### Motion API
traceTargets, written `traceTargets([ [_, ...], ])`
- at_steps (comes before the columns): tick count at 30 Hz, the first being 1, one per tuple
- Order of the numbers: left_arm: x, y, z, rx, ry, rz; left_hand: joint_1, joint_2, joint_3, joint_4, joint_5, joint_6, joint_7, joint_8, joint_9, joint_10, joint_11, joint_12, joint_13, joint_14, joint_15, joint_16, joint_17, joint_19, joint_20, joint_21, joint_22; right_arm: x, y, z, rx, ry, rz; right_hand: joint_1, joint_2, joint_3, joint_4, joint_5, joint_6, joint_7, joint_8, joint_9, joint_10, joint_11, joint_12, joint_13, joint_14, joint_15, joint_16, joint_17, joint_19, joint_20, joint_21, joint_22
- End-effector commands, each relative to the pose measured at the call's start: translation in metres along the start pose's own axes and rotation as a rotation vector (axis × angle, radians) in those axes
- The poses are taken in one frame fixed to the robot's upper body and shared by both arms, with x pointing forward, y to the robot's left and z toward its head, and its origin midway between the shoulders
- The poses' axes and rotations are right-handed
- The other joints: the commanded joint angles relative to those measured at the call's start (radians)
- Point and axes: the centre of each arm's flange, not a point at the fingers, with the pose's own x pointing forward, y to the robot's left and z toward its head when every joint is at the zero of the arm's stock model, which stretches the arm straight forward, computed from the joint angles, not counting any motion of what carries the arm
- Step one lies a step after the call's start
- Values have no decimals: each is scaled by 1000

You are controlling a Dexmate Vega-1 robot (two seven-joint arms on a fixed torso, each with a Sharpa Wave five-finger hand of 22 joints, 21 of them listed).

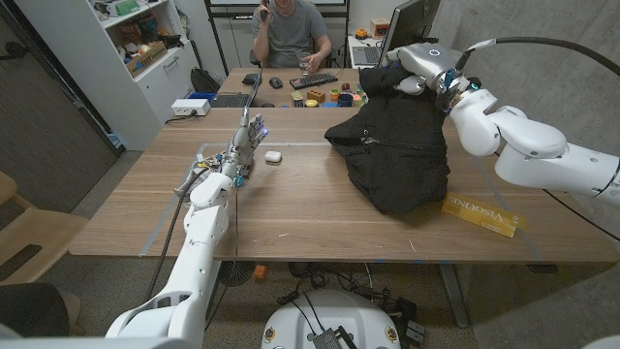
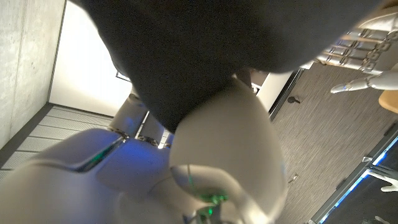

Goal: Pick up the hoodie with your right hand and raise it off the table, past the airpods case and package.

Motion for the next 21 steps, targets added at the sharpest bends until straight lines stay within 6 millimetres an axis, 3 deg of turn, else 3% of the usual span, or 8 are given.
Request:
traceTargets([
  [1,9,-1,1,17,13,-23,0,1,0,4,3,7,2,2,2,6,0,4,6,2,-1,8,5,10,0,5,4,30,-58,0,-107,-15,-56,75,65,24,-20,9,-4,0,6,4,72,-77,2,7,107,-177,-14,321,-1,-73,7,-6],
  [11,5,3,4,26,11,-29,-1,1,0,5,3,4,3,0,2,5,1,3,6,2,-2,8,5,10,1,5,4,53,-105,0,-131,7,-81,73,68,16,-16,9,-18,2,8,8,74,-76,-2,2,115,-178,-41,324,-4,-73,14,-35],
  [21,2,8,7,15,2,-24,-1,1,0,4,3,6,4,0,2,6,0,3,6,2,-3,8,4,11,0,5,4,58,-121,4,-142,15,-91,77,70,2,-16,8,-24,0,12,5,75,-72,-5,1,132,-178,-74,321,-6,-73,30,-68],
])
